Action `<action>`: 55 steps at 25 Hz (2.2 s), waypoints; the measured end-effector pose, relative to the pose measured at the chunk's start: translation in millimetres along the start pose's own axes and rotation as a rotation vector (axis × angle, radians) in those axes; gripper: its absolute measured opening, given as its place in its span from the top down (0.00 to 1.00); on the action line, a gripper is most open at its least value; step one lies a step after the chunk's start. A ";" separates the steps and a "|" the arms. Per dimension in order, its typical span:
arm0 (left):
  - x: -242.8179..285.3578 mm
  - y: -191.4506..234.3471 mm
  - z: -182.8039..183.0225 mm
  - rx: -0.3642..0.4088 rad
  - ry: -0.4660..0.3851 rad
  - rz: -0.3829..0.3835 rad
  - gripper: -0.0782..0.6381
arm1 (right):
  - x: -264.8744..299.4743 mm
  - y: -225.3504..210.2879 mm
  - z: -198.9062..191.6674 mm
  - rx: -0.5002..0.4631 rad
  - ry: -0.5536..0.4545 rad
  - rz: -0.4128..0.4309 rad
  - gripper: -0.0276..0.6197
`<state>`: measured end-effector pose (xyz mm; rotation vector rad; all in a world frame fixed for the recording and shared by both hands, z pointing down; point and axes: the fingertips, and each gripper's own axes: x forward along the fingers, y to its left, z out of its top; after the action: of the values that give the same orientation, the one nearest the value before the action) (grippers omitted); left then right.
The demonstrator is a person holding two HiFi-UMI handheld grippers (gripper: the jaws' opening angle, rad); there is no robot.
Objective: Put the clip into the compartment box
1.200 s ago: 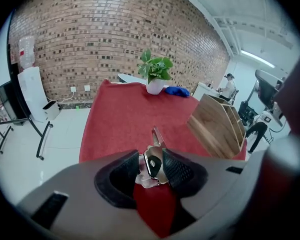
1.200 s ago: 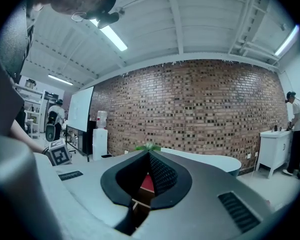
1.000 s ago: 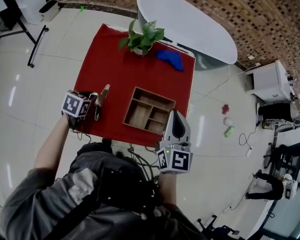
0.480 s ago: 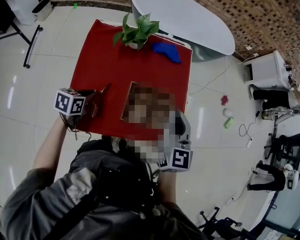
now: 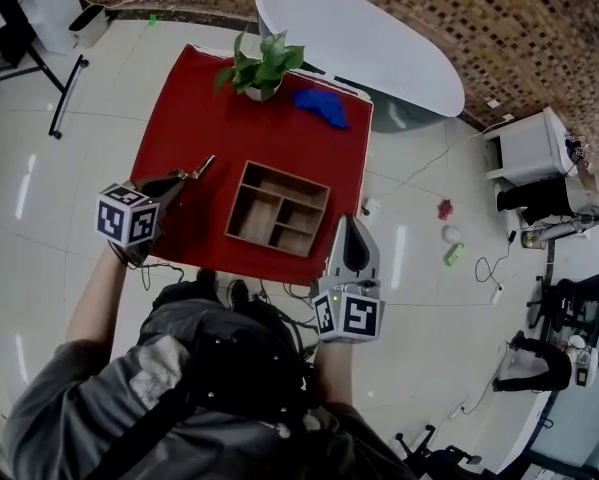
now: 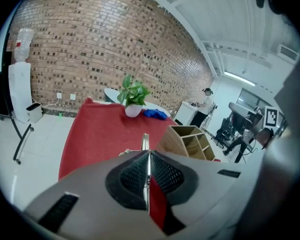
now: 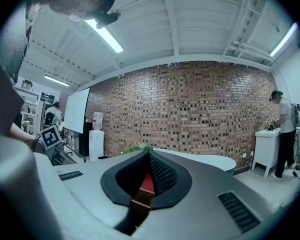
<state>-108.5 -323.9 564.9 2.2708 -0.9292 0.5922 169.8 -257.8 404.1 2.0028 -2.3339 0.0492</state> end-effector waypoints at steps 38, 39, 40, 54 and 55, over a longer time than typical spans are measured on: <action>-41.1 -180.0 80.9 0.174 -0.543 -0.231 0.84 | -60.6 -46.8 14.2 -0.002 -0.030 -0.036 0.93; -42.4 -179.9 81.5 0.173 -0.544 -0.231 0.84 | -60.7 -46.4 14.8 -0.003 -0.031 -0.035 0.93; -44.0 -180.2 82.0 0.174 -0.544 -0.230 0.84 | -60.8 -46.2 15.6 -0.004 -0.031 -0.033 0.93; -75.5 -175.1 85.0 0.187 -0.586 -0.196 0.84 | -64.2 -25.0 26.3 -0.012 -0.043 -0.005 0.93; -75.7 -175.3 85.4 0.185 -0.587 -0.196 0.84 | -65.7 -25.5 27.1 -0.012 -0.043 -0.009 0.93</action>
<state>-14.3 -246.7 394.8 2.7267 -0.9223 -0.0949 204.1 -198.7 371.9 2.0284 -2.3452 -0.0081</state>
